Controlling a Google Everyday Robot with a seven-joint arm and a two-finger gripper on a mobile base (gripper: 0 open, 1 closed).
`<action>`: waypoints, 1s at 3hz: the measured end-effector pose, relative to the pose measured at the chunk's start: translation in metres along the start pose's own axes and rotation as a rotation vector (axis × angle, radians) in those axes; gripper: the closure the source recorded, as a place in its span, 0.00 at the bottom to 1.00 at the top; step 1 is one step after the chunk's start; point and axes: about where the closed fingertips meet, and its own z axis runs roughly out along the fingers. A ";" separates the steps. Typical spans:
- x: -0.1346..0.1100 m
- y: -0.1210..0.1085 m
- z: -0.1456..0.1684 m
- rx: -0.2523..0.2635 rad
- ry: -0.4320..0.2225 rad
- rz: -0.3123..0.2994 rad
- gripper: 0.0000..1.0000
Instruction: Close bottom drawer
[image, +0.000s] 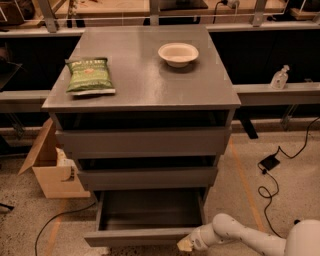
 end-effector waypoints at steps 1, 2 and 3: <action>-0.015 -0.005 0.004 0.002 -0.048 -0.039 1.00; -0.033 -0.017 0.002 0.022 -0.112 -0.079 1.00; -0.053 -0.028 -0.004 0.051 -0.167 -0.123 1.00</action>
Offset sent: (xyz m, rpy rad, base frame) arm 0.0649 0.0024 0.0123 0.0754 -0.2235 -0.0232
